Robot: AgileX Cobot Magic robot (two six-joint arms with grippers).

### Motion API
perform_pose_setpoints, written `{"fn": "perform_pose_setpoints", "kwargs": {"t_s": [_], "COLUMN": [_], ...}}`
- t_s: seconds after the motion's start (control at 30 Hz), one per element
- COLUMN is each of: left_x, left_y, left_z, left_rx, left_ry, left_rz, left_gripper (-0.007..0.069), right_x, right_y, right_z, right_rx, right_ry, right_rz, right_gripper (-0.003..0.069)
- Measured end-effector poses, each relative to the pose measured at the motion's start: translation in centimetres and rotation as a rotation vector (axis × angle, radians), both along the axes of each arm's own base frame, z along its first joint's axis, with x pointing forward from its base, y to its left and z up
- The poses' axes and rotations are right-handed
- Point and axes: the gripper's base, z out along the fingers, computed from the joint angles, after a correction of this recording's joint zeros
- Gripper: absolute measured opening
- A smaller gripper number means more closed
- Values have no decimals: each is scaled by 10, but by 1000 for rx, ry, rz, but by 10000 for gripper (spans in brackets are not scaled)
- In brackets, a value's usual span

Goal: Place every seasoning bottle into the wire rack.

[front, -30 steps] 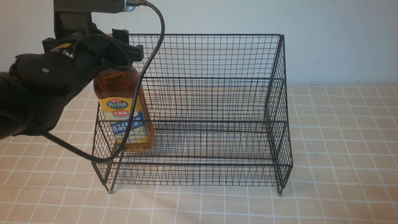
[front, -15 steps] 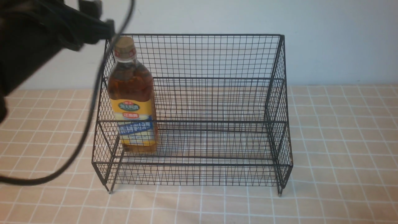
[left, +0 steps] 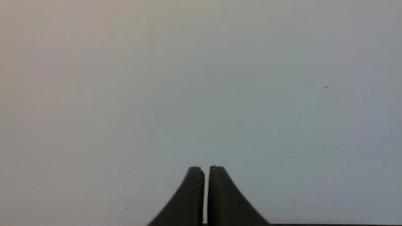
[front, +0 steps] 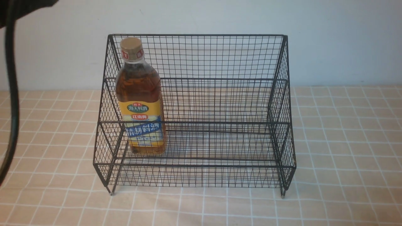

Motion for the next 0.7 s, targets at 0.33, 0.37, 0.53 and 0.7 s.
{"fn": "perform_pose_setpoints", "kwargs": {"t_s": [0.33, 0.37, 0.53, 0.7], "left_x": [-13, -15, -37, -35], "left_y": [-40, -45, -66, -41], "left_z": [-3, -6, -53, -88], "left_rx": [-462, -421, 13, 130], "left_ry": [103, 114, 306, 631], "left_rz": [-486, -548, -862, -712], "left_gripper": [-7, -7, -7, -7], "right_x": [0, 0, 0, 0], "right_y": [0, 0, 0, 0], "right_z": [0, 0, 0, 0], "right_rx": [0, 0, 0, 0], "right_ry": [0, 0, 0, 0], "right_rz": [0, 0, 0, 0], "right_gripper": [-15, -15, -15, -15]}}
